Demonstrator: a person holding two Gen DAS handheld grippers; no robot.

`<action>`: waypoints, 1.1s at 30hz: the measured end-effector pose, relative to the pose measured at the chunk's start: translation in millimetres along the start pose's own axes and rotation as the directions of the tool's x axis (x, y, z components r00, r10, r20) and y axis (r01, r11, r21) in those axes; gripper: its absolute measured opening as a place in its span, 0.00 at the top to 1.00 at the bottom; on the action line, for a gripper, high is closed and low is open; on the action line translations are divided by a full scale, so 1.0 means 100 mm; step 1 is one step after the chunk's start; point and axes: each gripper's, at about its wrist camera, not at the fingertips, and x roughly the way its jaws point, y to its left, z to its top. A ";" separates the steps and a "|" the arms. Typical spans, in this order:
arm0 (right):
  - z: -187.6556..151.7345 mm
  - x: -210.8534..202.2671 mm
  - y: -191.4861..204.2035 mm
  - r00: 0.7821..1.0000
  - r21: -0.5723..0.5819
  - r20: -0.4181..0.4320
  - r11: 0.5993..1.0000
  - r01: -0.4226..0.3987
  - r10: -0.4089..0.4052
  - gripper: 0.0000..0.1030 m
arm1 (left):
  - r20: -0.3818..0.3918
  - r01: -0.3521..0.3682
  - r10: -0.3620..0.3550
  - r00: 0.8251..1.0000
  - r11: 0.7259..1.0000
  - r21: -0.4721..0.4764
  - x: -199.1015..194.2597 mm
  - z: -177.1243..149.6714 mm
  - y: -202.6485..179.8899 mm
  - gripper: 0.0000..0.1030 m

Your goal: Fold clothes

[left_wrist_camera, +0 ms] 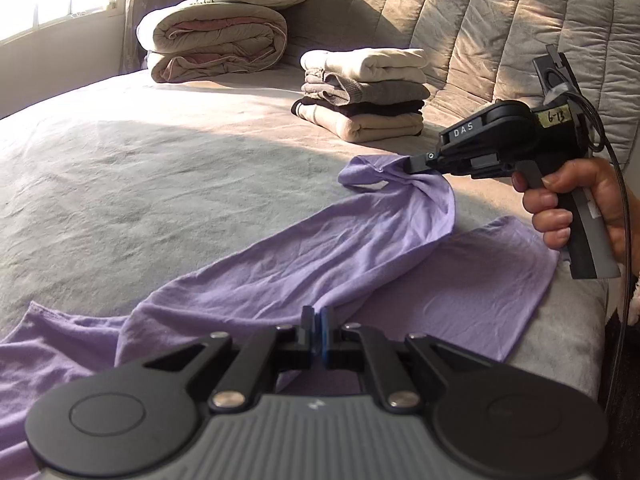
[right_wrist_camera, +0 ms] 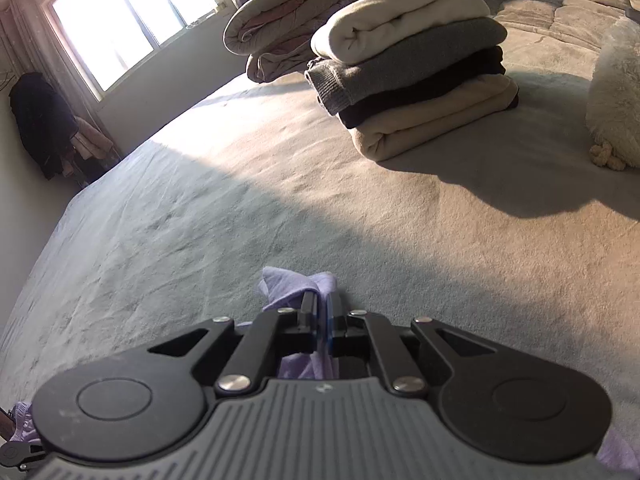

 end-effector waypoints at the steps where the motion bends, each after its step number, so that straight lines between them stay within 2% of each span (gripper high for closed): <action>1: 0.03 -0.07 0.01 1.000 0.001 0.026 1.000 -0.012 0.012 0.95 | 0.020 0.001 -0.001 1.000 1.000 -0.010 -0.05 0.02 0.01 0.98; 6: 0.15 -0.35 0.13 0.989 -0.006 0.130 0.997 -0.071 0.072 0.95 | 0.103 0.003 0.001 0.995 0.999 -0.045 -0.27 0.09 0.05 0.98; 15: 0.24 -0.69 0.44 0.957 -0.063 0.258 0.991 -0.118 0.130 0.95 | 0.155 0.050 -0.039 0.987 0.996 -0.067 -0.60 0.13 0.07 0.98; 18: 0.23 -0.76 0.45 0.952 -0.069 0.275 0.990 -0.121 0.136 0.95 | 0.167 0.065 -0.052 0.985 0.995 -0.072 -0.68 0.13 0.06 0.98; 25: 0.11 -0.87 0.36 0.961 -0.099 0.248 0.990 -0.102 0.124 0.95 | 0.090 0.099 -0.095 0.991 0.995 -0.034 -0.54 -0.06 -0.11 0.98; 33: -0.15 -0.92 0.15 0.979 -0.204 0.190 0.978 -0.040 0.080 0.95 | -0.001 0.140 -0.140 0.990 0.990 0.005 -0.37 -0.27 -0.31 0.99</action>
